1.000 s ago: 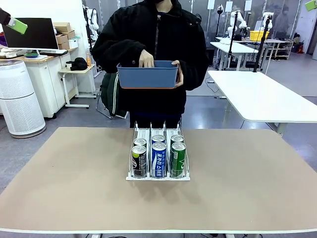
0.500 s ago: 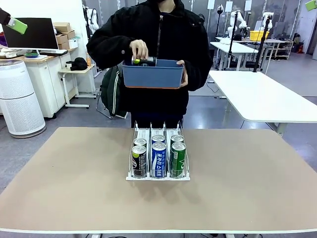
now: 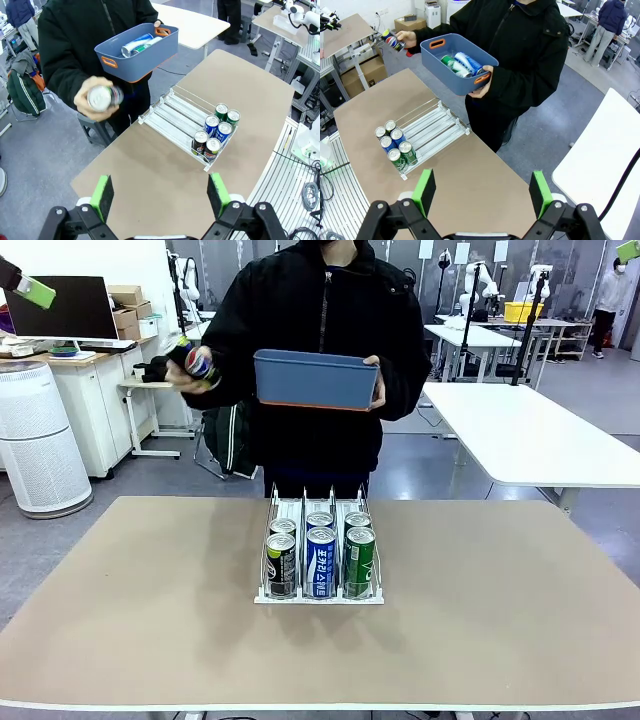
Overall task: Fill the beverage cans into the dispenser.
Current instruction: Pick up the Pepsi coke handed by the human.
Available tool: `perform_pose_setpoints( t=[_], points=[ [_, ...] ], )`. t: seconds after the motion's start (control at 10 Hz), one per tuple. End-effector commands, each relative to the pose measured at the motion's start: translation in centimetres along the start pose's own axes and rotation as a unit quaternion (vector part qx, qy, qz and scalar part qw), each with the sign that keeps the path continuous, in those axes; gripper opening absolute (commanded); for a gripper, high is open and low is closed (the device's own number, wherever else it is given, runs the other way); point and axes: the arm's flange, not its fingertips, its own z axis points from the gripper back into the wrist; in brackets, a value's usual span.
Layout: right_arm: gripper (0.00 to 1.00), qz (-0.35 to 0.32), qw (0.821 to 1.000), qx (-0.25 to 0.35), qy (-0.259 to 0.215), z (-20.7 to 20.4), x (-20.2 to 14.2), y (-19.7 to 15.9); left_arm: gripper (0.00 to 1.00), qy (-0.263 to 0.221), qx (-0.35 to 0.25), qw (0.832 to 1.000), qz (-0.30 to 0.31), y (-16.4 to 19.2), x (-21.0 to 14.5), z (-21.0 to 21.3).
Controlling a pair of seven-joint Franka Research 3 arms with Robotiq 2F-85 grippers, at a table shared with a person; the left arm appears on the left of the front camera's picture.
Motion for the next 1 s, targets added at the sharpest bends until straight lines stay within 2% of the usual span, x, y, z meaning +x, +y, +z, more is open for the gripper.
perform_pose_setpoints(
  t=[0.0,0.9],
  points=[
    [1.0,0.0,1.0,0.001,-0.001,0.06,-0.05,0.13,1.0,0.0,0.001,1.0,0.001,0.06,-0.12,-0.03],
    [1.0,0.0,1.0,0.001,-0.001,0.06,-0.05,0.13,1.0,0.0,0.001,1.0,0.001,0.06,-0.12,-0.03]
  ],
)
